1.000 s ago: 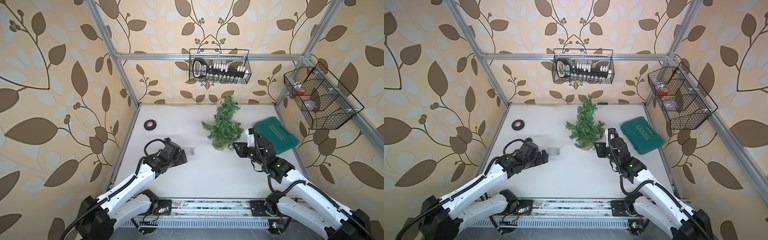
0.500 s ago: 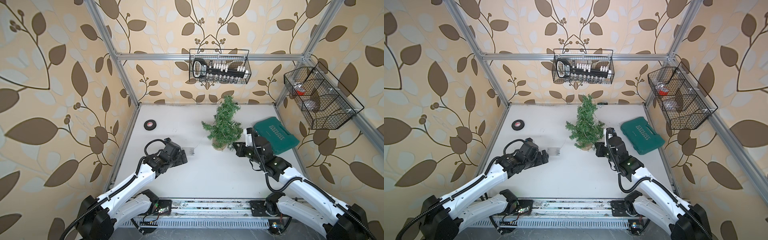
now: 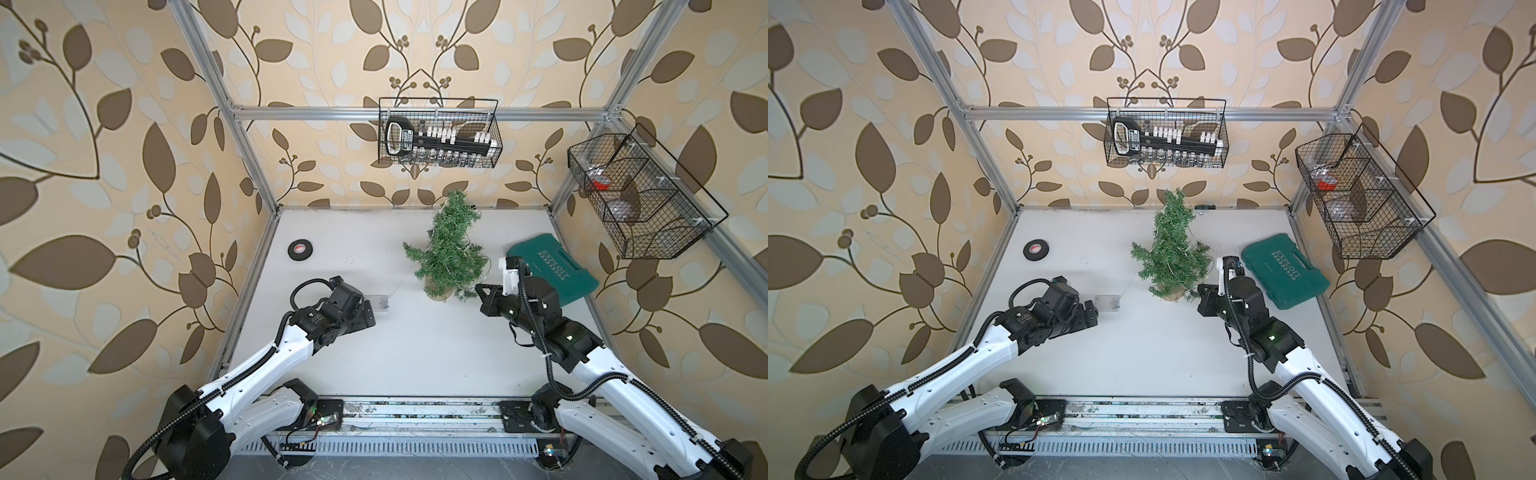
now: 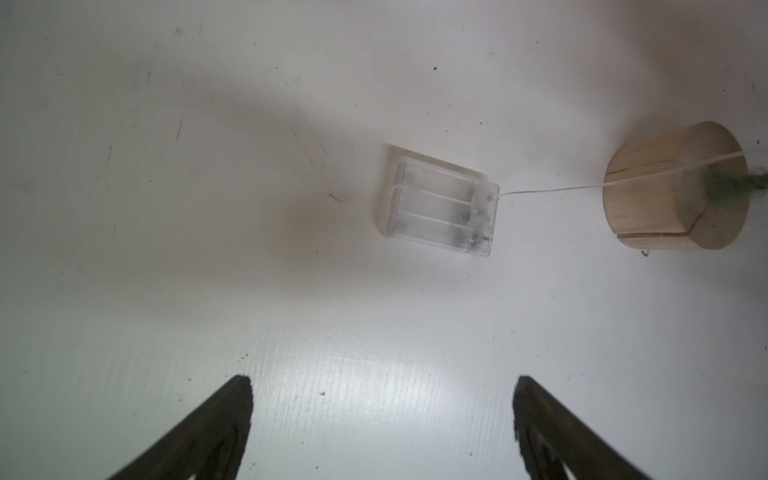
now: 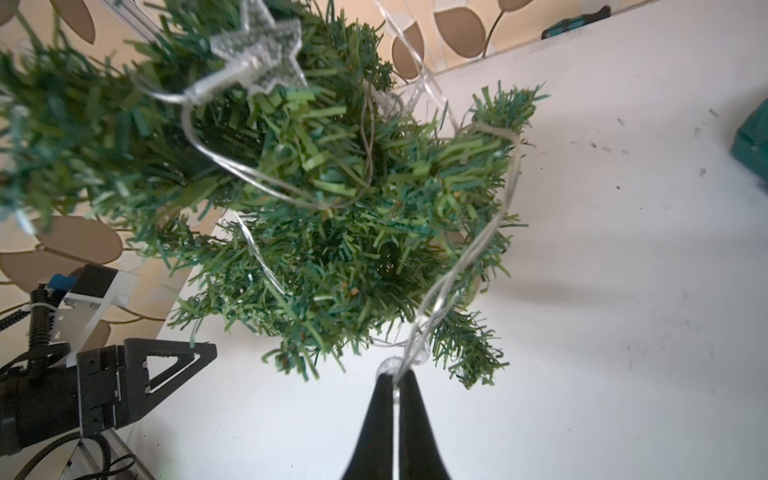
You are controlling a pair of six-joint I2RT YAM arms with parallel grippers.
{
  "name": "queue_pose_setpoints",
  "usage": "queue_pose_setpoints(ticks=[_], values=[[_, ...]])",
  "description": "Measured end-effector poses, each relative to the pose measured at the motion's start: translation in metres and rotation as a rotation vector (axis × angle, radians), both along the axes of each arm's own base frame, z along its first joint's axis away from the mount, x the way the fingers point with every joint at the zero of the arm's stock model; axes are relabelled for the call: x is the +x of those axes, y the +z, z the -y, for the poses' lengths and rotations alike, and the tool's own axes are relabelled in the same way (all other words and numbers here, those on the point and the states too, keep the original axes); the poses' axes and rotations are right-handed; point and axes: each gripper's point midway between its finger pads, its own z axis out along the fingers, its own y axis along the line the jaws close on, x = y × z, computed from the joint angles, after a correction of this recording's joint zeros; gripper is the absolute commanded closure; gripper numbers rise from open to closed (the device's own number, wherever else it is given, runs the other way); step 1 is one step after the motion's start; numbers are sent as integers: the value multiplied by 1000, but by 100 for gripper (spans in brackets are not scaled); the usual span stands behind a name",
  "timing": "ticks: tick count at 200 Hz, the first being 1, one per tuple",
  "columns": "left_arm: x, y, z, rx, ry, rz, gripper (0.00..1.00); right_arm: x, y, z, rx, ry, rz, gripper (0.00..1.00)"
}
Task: Remove string lights from the small christmas tree
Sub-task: Pick up the light string from the Christmas tree, then remove the light string from the Christmas tree.
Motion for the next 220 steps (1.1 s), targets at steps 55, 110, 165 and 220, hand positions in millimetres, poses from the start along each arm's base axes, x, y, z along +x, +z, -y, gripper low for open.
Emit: queue_pose_setpoints(ticks=[55, 110, 165, 220], values=[[14, 28, 9, -15, -26, 58, 3, 14, 62, 43, -43, -175, 61, 100], [25, 68, 10, -10, -49, 151, 5, 66, 119, 72, -48, -291, 86, 100], [36, 136, 11, -54, -60, 306, 8, 140, 209, 49, 21, -260, 206, 100], [54, 175, 28, -108, -132, 347, 9, 189, 323, 18, 136, -189, 418, 100]])
